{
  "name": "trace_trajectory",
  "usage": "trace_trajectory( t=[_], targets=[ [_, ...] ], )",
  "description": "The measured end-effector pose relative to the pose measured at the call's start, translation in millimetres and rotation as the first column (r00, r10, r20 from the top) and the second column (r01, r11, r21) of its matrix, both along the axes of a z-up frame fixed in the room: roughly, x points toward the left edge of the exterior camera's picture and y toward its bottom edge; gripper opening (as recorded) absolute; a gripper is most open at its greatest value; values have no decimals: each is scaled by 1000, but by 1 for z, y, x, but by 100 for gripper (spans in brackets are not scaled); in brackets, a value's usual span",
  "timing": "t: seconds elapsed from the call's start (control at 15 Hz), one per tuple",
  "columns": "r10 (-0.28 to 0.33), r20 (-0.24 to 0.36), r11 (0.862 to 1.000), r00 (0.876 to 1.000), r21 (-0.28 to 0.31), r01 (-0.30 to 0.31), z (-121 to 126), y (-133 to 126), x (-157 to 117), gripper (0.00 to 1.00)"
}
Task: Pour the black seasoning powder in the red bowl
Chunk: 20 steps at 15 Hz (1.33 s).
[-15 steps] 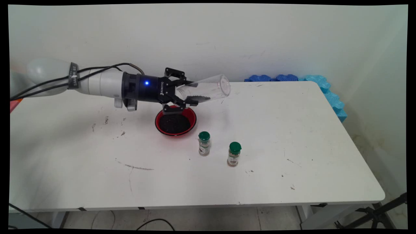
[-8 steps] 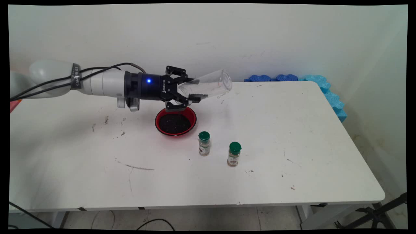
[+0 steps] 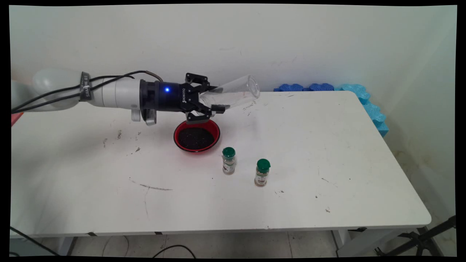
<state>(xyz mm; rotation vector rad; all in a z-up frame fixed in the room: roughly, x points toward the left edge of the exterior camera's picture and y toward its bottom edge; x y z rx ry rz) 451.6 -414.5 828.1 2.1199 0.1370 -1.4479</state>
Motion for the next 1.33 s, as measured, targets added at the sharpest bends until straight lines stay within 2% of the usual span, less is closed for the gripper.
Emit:
trace_trajectory(
  t=[1.33],
  targets=[
    [38, 5, 999, 999, 3, -38, 3, 0, 5, 0]
  ],
)
